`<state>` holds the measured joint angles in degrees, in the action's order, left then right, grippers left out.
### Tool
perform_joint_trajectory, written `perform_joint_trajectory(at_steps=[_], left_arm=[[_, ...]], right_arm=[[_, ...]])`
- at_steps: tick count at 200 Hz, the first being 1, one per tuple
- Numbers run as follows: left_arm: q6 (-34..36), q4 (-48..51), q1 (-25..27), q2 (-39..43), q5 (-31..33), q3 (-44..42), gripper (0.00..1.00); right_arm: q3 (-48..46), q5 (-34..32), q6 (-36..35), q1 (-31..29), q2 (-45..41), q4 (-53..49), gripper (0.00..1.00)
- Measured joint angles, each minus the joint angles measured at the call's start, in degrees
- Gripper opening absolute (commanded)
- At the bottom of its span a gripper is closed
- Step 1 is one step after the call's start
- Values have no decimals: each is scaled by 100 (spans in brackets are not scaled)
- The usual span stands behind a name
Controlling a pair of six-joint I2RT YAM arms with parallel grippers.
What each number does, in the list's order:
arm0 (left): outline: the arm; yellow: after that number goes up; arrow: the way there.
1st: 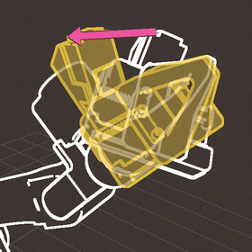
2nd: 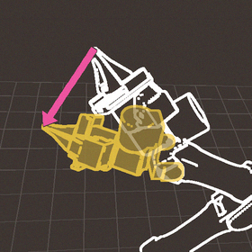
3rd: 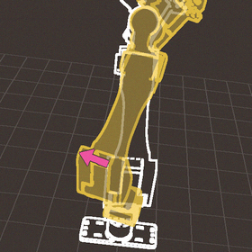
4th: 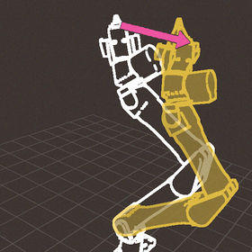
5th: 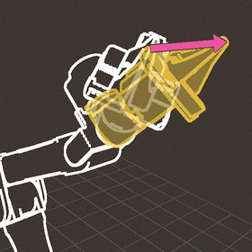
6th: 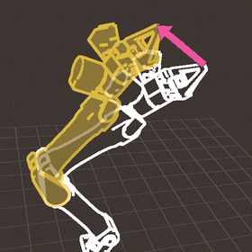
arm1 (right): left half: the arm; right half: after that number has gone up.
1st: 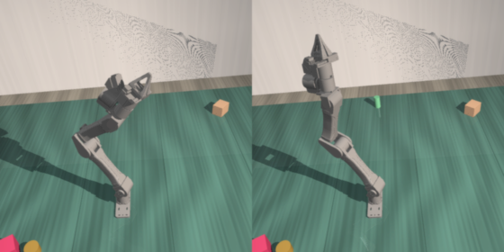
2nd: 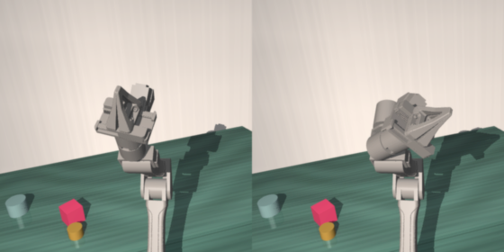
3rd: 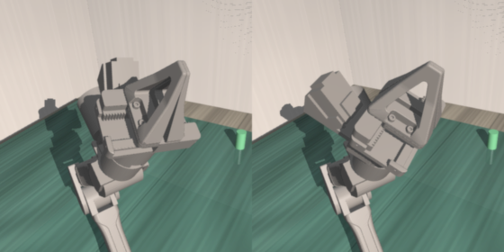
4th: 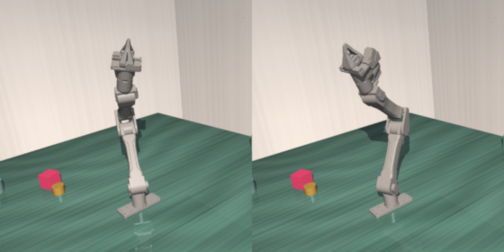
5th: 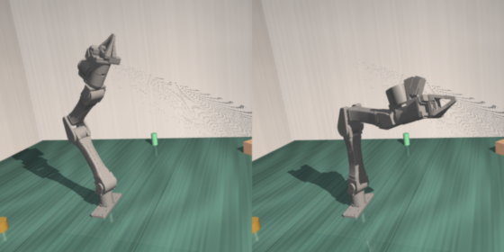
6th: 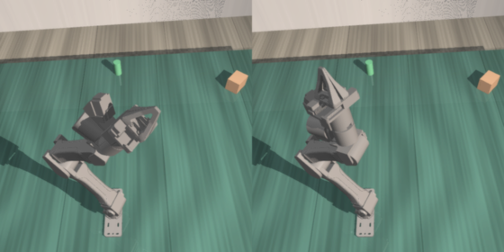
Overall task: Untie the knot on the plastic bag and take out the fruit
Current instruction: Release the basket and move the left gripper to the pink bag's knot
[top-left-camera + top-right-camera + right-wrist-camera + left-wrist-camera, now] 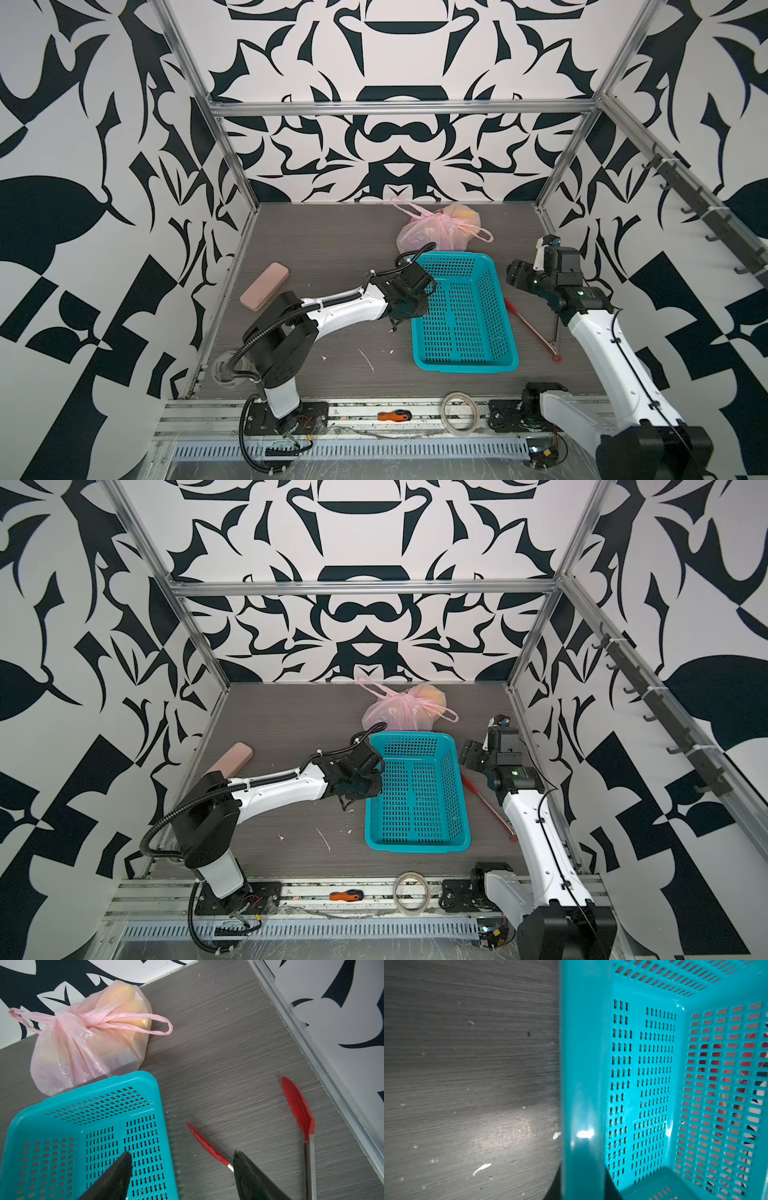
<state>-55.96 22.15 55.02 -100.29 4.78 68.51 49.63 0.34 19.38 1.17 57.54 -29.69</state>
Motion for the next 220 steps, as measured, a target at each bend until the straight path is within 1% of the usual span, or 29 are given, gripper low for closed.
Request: perform_joint_trajectory(at_steps=[17, 23, 65, 88, 104, 133, 146, 166, 185, 202, 220], left_arm=[[-24, 2, 2, 0, 22, 0, 1], [-28, 4, 2, 0, 31, 0, 5], [-70, 20, 7, 0, 59, 0, 24], [-72, 42, 7, 0, 140, 0, 32], [-68, 85, 7, 15, 203, 0, 39], [-13, 361, 7, 129, 356, 20, 52], [81, 667, 7, 181, 520, 149, 55], [310, 1115, -37, 245, 835, 505, 60], [699, 1473, -175, 289, 1067, 975, 63], [1239, 1617, -483, 269, 1078, 1480, 67], [1882, 1779, -922, 26, 922, 2339, 72]], right_arm=[[-20, 13, 0, 0, 0, 0, 80], [-24, 15, 0, 0, 0, -2, 80], [-50, 76, 2, 0, -24, 2, 80], [-52, 103, 7, 0, -26, 0, 80], [-52, 118, 9, 0, -26, 2, 80], [-52, 140, 17, 0, -26, 2, 81], [-52, 153, 20, 0, -31, 2, 81], [-52, 168, 22, 0, -50, 2, 81], [-52, 210, 20, 0, -68, 9, 81], [-52, 264, 17, 0, -74, 24, 81], [-52, 319, 4, 0, -72, 37, 81]])
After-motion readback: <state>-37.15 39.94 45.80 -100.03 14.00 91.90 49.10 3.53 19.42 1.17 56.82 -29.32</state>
